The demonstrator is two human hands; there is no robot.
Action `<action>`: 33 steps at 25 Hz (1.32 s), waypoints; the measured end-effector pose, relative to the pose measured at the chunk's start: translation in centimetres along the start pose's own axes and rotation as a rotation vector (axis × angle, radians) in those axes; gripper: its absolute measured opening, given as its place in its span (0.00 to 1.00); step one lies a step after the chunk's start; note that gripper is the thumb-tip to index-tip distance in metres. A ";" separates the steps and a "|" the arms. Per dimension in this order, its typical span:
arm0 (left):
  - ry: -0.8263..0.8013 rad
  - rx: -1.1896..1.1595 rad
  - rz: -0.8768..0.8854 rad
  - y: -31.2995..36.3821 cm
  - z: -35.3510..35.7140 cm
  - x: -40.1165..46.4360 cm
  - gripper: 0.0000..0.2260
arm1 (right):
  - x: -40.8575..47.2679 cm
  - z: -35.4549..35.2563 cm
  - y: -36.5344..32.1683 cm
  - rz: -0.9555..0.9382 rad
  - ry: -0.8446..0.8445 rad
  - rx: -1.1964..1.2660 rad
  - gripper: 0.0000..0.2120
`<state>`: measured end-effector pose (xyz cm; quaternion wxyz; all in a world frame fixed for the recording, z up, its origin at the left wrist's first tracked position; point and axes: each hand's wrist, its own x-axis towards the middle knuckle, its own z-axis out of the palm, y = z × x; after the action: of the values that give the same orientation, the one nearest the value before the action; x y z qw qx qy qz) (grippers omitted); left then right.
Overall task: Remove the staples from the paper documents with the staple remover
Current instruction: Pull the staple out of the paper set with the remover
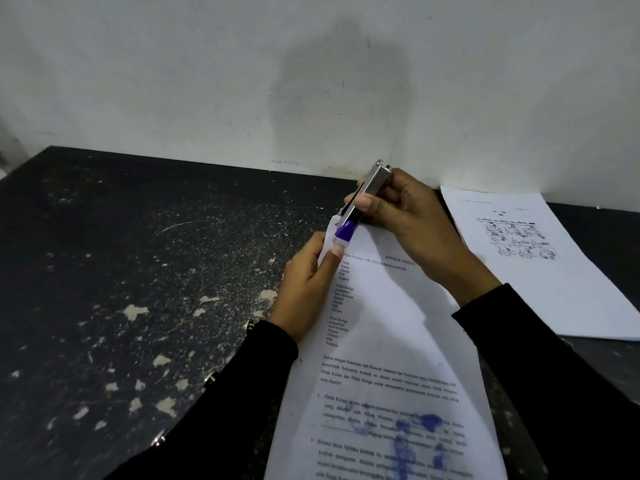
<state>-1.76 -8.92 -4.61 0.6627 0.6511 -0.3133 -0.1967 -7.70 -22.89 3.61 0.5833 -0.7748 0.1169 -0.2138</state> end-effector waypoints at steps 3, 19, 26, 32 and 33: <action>0.002 -0.035 -0.009 0.0 0.0 0.0 0.12 | -0.1 0.0 -0.2 -0.009 -0.001 -0.024 0.07; 0.204 0.077 0.194 1.6 0.6 0.2 0.06 | -0.4 0.5 0.1 -0.098 0.054 -0.062 0.11; 0.121 -0.098 0.082 1.3 0.0 0.7 0.11 | -0.1 0.1 0.1 -0.085 0.057 -0.084 0.12; 0.105 -0.131 0.026 0.9 0.2 0.6 0.10 | -0.3 0.0 -0.3 -0.051 0.068 -0.029 0.09; 0.109 -0.136 0.026 0.9 0.2 0.6 0.08 | -0.4 0.0 -0.4 -0.038 0.069 -0.021 0.08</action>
<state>-1.55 -9.39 -3.61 0.7239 0.6103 -0.2710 -0.1732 -8.04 -22.59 3.89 0.5666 -0.7752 0.1245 -0.2499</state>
